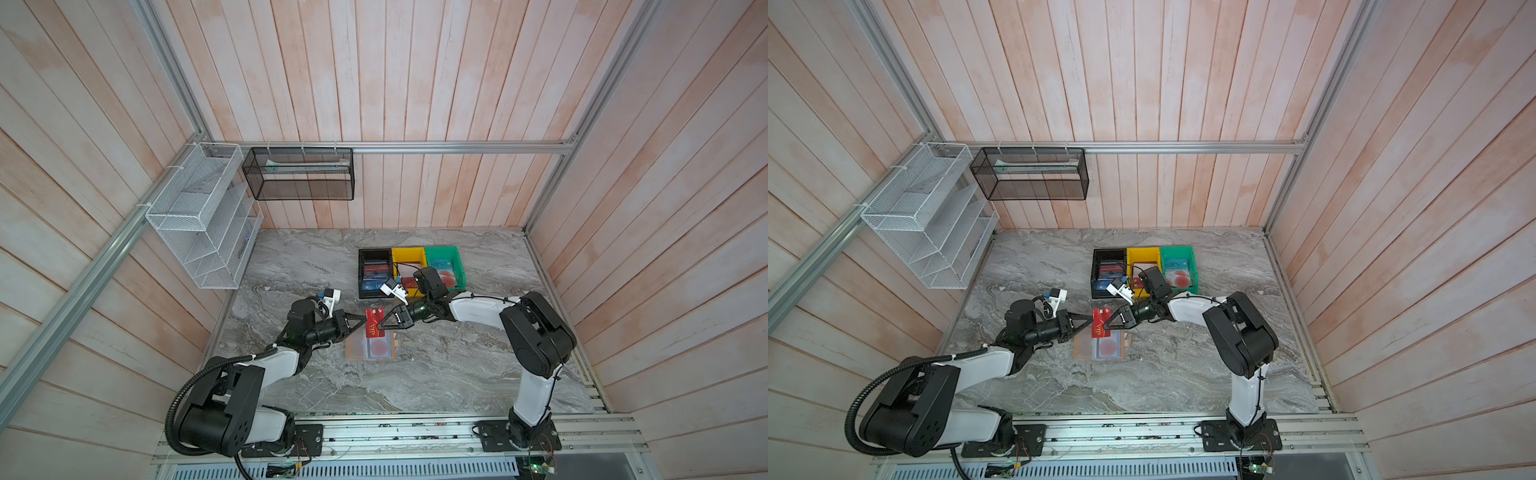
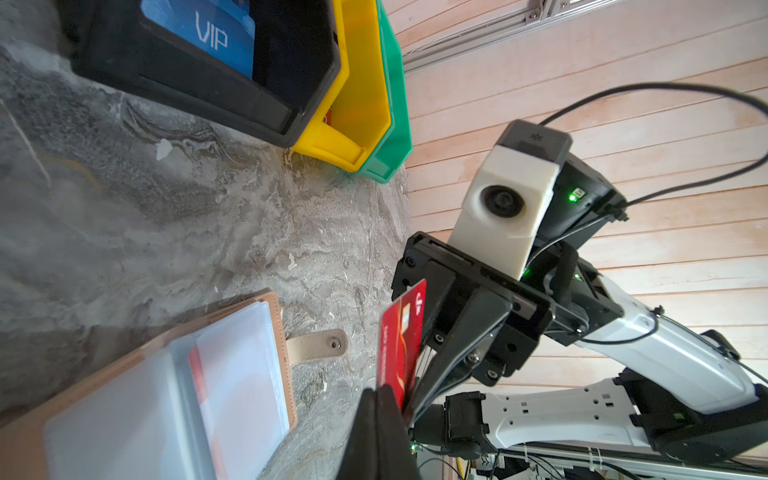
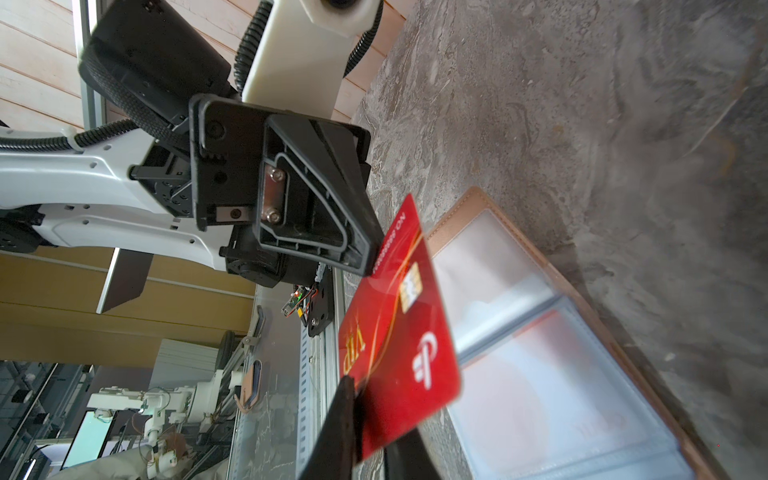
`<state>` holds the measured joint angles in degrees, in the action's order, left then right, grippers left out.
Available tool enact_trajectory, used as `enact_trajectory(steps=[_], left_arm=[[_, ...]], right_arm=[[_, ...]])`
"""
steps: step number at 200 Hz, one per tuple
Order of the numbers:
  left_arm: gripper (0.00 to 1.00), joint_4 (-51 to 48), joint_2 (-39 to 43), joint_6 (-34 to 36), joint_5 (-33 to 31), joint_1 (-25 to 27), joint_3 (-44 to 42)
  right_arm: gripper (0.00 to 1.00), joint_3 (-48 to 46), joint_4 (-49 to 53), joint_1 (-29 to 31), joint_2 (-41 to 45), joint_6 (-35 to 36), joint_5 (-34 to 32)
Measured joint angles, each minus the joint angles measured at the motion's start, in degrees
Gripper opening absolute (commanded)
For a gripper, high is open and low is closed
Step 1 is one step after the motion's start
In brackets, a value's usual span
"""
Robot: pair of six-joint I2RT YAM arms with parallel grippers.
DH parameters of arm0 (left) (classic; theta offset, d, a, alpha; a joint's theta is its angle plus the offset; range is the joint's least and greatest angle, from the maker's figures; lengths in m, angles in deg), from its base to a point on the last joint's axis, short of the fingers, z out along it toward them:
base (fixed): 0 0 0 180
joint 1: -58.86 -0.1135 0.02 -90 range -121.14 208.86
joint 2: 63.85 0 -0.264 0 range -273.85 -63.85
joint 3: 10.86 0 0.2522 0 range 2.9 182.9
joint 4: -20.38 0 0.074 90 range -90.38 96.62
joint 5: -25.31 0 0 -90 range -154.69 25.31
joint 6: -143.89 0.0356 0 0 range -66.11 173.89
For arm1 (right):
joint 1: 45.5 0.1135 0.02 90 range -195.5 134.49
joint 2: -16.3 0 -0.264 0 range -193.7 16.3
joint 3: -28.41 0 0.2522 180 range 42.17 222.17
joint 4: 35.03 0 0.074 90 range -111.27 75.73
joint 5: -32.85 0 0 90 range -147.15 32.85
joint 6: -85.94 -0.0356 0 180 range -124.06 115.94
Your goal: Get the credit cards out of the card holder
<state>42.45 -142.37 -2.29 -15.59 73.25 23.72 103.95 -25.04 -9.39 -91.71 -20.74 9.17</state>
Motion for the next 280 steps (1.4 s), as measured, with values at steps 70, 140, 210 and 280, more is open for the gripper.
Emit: enact_trajectory(steps=[70, 140, 210, 280], left_arm=[[0.00, -0.28, 1.55, 0.26, -0.20, 0.28, -0.66], [0.00, -0.46, 1.03, 0.22, -0.31, 2.21, -0.81], [0.00, -2.27, 0.98, 0.70, -0.46, 2.67, -1.33], [0.00, -9.84, 0.37, 3.74, -2.60, 2.67, -0.31]], right_arm=[[0.09, 4.79, 9.27, -0.35, -0.87, 5.53, 0.48], [0.08, 8.59, 14.56, -2.25, -0.90, 9.22, 0.44], [0.00, 13.18, 21.05, -3.63, -0.96, 13.60, -1.09], [0.00, 19.34, 30.58, -6.49, 2.21, 25.33, -25.73]])
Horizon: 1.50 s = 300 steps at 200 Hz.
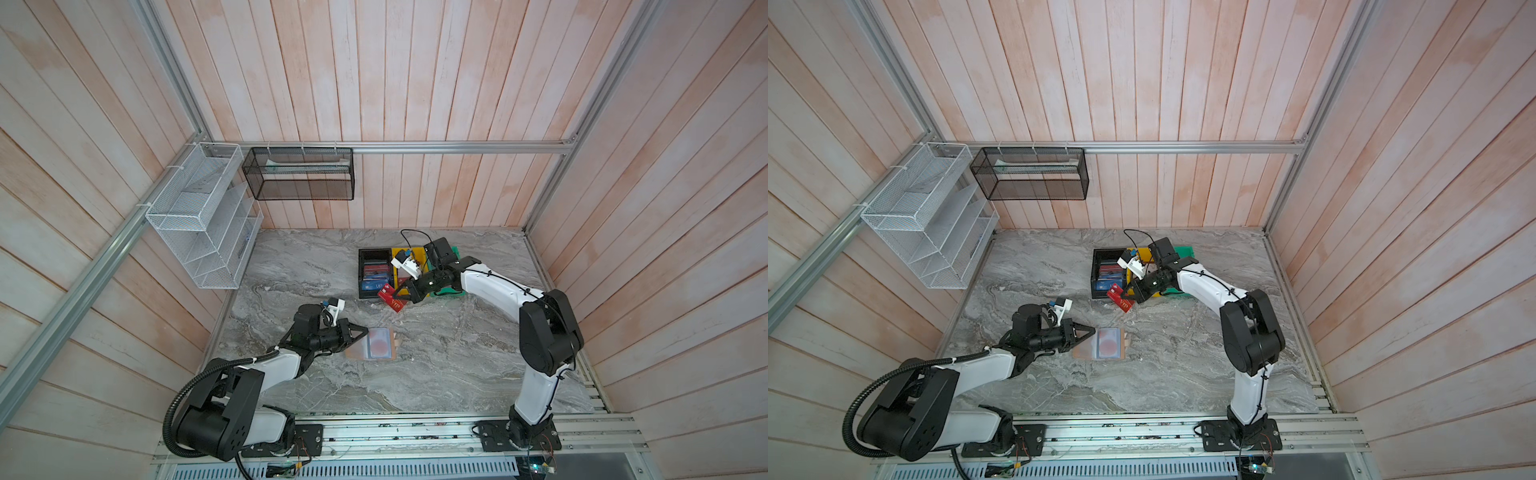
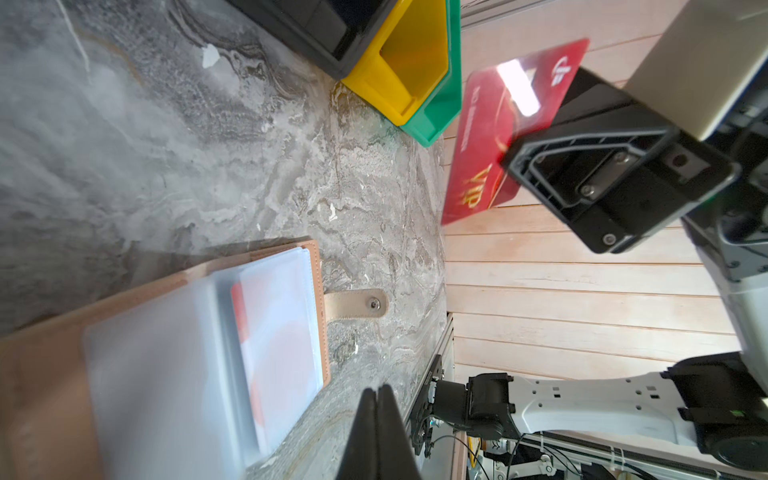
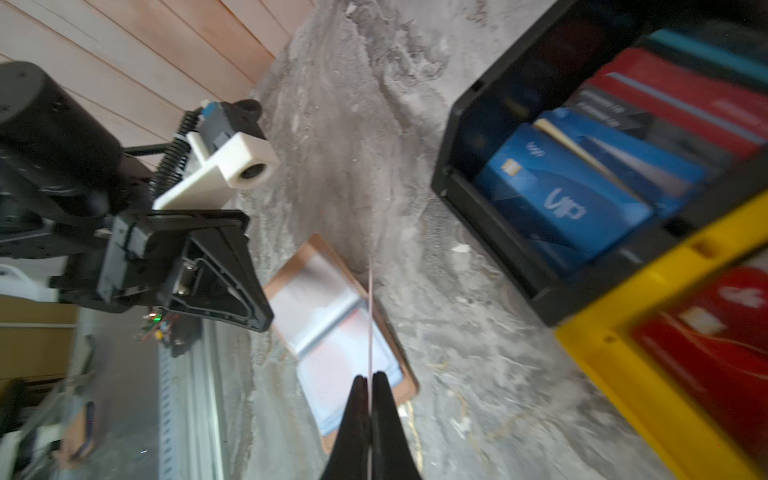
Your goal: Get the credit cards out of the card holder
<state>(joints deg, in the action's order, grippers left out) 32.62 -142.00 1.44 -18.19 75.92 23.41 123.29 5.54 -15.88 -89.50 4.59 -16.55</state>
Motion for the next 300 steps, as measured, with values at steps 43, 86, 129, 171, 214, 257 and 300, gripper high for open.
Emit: enact_trajectory(steps=[43, 86, 129, 171, 214, 257, 300], left_arm=[[0.00, -1.53, -1.29, 0.39, -1.07, 0.00, 0.26], [0.00, -3.48, -1.42, 1.25, -1.92, 0.00, 0.68], [0.00, -4.22, -2.29, 1.95, -2.29, 0.00, 1.05], [0.00, -4.28, -4.35, 2.32, -2.95, 0.00, 1.44], [0.00, -4.17, -6.25, 2.75, -3.04, 0.00, 2.80], [0.00, -4.17, -7.52, 2.95, -3.04, -0.02, 2.80], [0.00, -4.17, -7.69, 3.15, -3.02, -0.59, 2.80]], right_arm=[[0.00, 3.45, 0.87, -0.33, 3.04, 9.53, -17.11], [0.00, 11.21, 3.08, -1.40, -0.24, 18.84, -29.11], [0.00, 17.79, 6.91, -2.56, -7.96, 26.56, -34.14], [0.00, 21.59, 10.14, -2.95, -11.98, 30.47, -34.12], [0.00, 24.20, 12.94, -2.95, -13.11, 32.26, -30.62], [0.00, 26.16, 15.32, -2.93, -17.07, 33.27, -28.92], [0.00, 26.18, 17.92, -2.89, -20.26, 33.81, -27.76]])
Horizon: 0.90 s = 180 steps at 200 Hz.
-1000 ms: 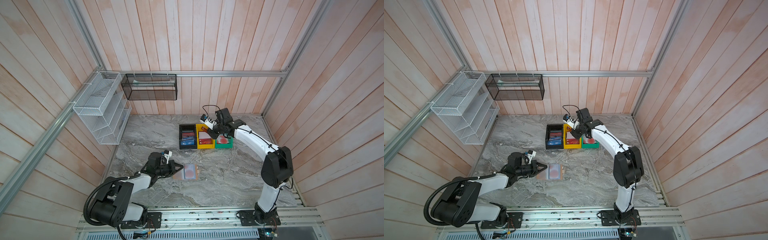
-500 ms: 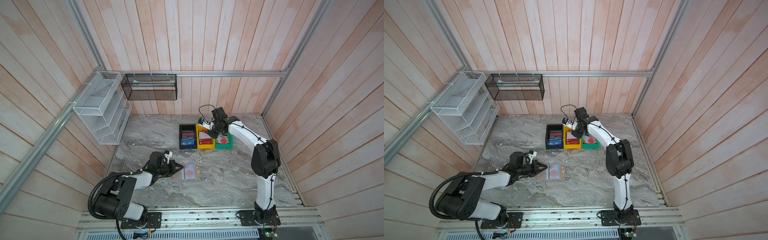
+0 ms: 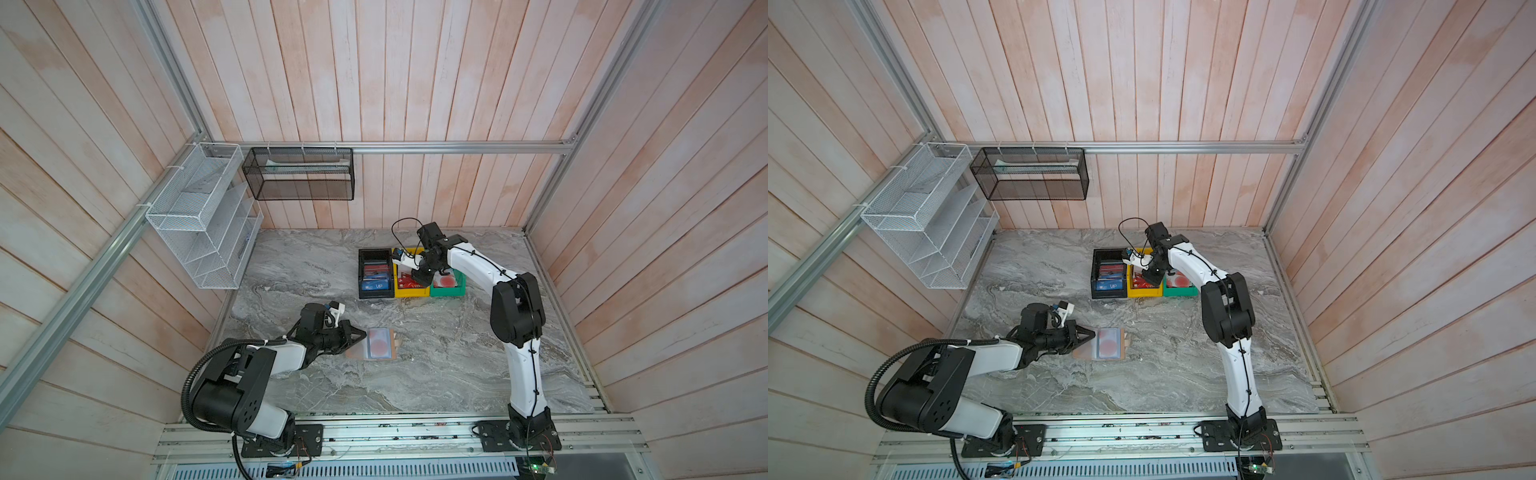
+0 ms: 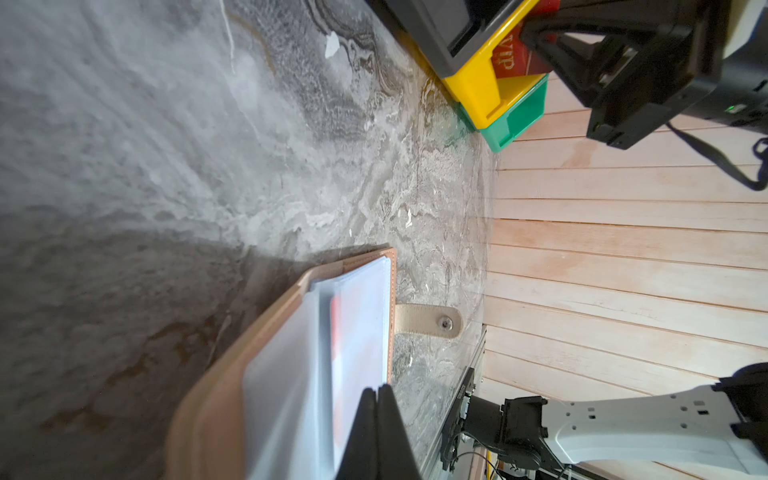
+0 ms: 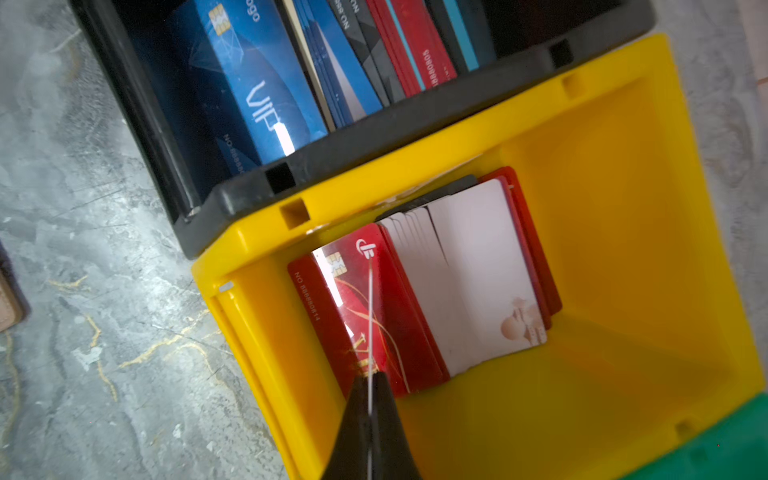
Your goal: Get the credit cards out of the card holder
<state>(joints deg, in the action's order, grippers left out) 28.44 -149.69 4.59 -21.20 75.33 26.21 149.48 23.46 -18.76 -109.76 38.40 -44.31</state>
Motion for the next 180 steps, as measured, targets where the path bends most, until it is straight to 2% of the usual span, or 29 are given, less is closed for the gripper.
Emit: enact_trajectory(steps=[83, 145, 180], left_arm=[[0.00, 0.00, -1.49, 0.24, 0.79, -0.46, 0.74], [0.00, -0.22, -1.49, 1.11, 1.11, -1.18, 0.85], [0.00, -1.20, -1.46, 1.81, 1.25, -2.10, 1.09]], right_arm=[[0.00, 2.62, 4.46, 0.61, -0.61, 1.53, 3.54], [0.00, 4.15, 6.34, 0.72, -2.97, 2.14, 3.69], [0.09, 4.20, 6.01, 0.72, -3.37, 1.55, 2.67]])
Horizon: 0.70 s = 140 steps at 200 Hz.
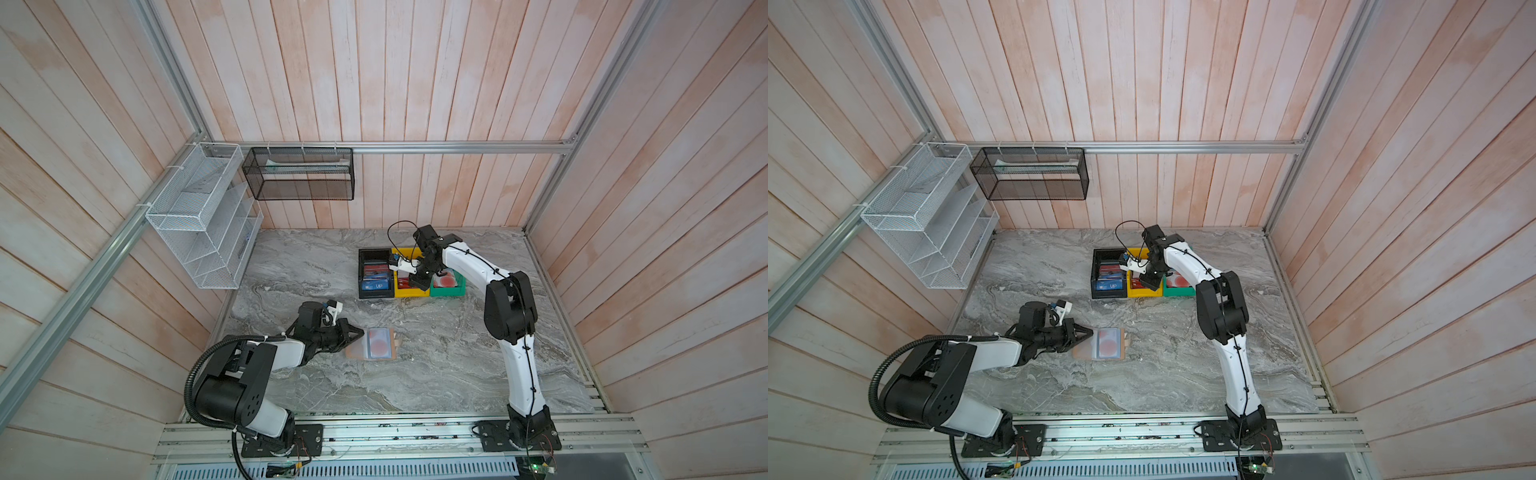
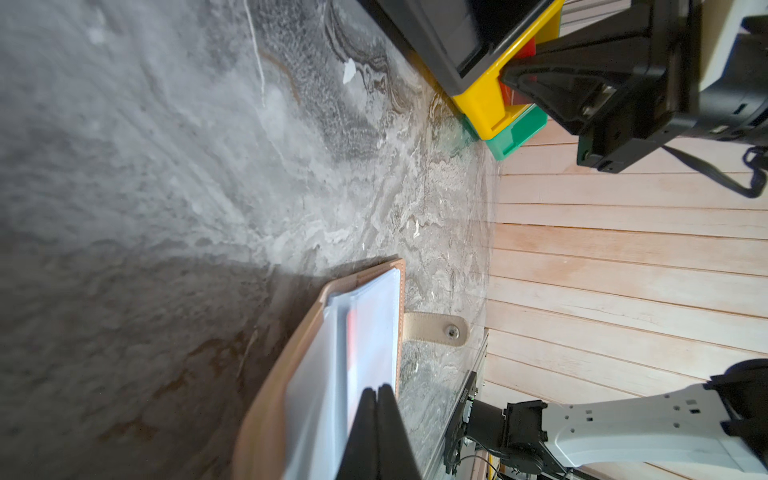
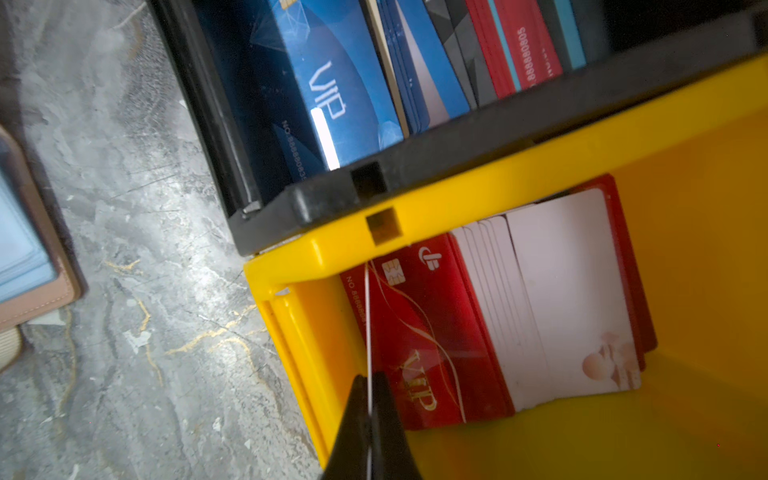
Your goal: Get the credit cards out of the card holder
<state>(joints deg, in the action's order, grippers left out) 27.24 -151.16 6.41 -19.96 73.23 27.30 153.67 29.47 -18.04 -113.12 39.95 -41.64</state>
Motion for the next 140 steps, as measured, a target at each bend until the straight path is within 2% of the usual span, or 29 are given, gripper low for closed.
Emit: enact_trajectory(steps=[39, 102, 140], left_arm=[[0.00, -0.50, 0.00, 0.57, 0.00, -0.24, 0.02], [0.00, -0.76, 0.96, 0.96, -0.04, -0.24, -0.20], [0.00, -2.78, 4.81, 1.42, -0.50, -0.24, -0.55]], right_arm=[[0.20, 0.09, -0.24, 0.00, 0.00, -2.16, -1.57], [0.25, 0.61, -2.49, 0.00, 0.52, -5.35, -5.16], [0.26, -4.24, -8.94, 0.11, 7.93, -7.69, -6.78]])
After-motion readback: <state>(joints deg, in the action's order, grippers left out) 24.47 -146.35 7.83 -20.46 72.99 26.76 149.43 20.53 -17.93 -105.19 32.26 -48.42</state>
